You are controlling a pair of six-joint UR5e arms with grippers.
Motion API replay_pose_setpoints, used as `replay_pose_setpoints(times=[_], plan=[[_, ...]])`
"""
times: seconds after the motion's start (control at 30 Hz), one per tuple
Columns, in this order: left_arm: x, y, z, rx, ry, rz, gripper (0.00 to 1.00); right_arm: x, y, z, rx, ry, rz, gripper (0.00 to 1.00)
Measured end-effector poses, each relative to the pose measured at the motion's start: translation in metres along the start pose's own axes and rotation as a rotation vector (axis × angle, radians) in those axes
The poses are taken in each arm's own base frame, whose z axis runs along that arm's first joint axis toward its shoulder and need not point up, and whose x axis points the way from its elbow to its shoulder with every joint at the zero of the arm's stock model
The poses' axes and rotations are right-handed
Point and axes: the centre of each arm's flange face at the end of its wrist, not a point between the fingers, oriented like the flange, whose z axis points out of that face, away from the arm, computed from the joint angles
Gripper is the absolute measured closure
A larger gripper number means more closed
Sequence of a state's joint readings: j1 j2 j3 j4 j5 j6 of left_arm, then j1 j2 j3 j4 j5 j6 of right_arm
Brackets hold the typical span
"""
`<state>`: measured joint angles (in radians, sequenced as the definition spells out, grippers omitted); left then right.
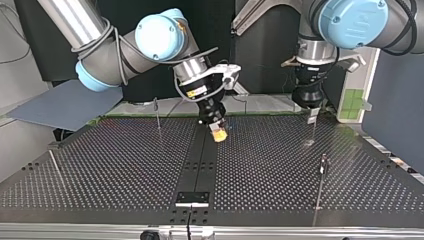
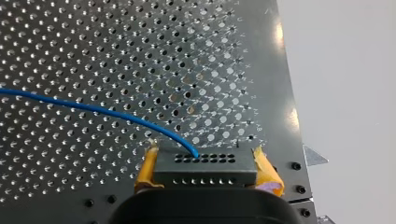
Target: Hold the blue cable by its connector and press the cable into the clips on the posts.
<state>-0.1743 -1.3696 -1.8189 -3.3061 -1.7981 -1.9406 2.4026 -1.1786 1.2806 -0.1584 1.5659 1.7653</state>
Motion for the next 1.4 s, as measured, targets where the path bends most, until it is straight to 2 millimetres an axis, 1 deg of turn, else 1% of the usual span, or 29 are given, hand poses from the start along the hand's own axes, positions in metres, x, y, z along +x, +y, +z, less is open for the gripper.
replay_pose_setpoints(times=[0.47,0.83,1.2,1.3,1.4], plan=[[0.024,0.003,0.016,0.028,0.143,-0.104,0.00,0.002,0.008,0.001,-0.013,-0.003,-0.003,1.00],[0.027,0.000,0.015,0.080,0.197,-0.195,0.00,0.005,0.022,0.004,-0.035,0.001,-0.004,1.00],[0.025,-0.012,0.024,0.190,0.177,-0.298,0.00,0.005,0.023,0.004,-0.035,0.001,-0.004,1.00],[0.029,-0.013,0.026,0.211,0.181,-0.321,0.00,0.005,0.023,0.004,-0.034,0.001,-0.004,1.00],[0.038,-0.013,0.029,0.229,0.196,-0.344,0.00,0.005,0.023,0.004,-0.033,0.001,-0.004,1.00]])
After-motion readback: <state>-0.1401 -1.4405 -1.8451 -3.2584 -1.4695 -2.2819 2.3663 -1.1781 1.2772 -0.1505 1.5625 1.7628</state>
